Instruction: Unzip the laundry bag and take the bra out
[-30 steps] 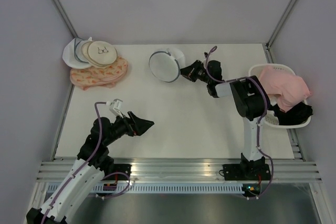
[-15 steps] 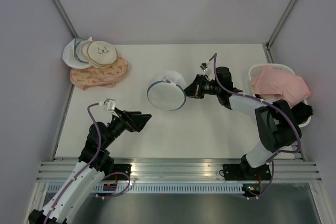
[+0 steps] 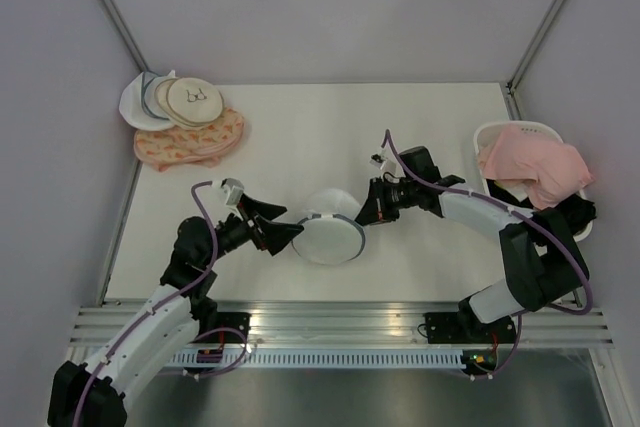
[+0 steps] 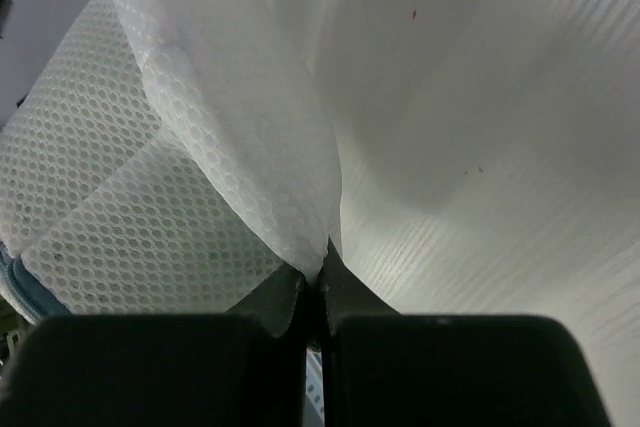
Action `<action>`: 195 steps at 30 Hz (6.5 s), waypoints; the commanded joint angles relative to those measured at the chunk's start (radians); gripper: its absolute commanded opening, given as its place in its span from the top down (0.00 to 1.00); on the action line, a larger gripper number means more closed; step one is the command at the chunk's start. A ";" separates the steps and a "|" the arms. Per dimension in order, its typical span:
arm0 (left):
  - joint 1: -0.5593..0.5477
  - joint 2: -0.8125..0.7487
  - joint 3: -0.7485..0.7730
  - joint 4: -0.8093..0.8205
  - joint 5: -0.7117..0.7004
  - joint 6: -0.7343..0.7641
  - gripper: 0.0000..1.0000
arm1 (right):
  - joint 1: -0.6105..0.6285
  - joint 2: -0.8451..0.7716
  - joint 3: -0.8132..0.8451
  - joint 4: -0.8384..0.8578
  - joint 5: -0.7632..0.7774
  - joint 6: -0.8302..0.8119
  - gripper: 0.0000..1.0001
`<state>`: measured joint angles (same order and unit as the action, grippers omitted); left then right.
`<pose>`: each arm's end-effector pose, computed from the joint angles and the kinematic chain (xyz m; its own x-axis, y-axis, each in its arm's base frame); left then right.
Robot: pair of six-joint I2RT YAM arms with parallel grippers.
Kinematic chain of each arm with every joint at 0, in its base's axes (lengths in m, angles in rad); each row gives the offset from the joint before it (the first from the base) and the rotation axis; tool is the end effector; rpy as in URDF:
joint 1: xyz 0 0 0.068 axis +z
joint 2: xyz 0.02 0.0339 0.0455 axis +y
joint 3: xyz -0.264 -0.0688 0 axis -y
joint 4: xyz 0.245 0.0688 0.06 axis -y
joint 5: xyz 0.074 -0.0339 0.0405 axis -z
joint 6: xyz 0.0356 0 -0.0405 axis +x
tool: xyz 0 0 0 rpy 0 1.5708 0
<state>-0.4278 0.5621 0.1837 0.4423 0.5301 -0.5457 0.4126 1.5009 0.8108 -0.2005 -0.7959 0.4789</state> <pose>0.1299 -0.0790 0.2261 -0.3744 -0.3214 -0.8698 0.7285 0.4783 -0.4904 0.2563 0.1400 0.1903 -0.9511 -0.0644 -0.3022 -0.2862 0.5526 0.7828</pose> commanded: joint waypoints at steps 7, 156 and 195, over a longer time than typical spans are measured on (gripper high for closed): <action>-0.008 0.070 0.238 -0.068 0.198 0.217 0.00 | 0.098 -0.005 0.063 -0.227 0.168 -0.169 0.99; -0.750 -0.202 -0.122 -0.309 -0.980 -0.617 0.00 | 0.091 -0.621 -0.449 0.478 -0.017 0.432 0.99; -0.577 0.377 0.007 0.130 -0.751 -0.593 0.98 | 0.060 -0.583 -0.114 -0.230 0.551 -0.080 0.34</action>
<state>-1.0008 0.9668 0.1497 0.6220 -0.0914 -1.1152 0.4736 0.9703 0.6640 -0.3511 -0.3576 0.4438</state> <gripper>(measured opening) 0.045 0.661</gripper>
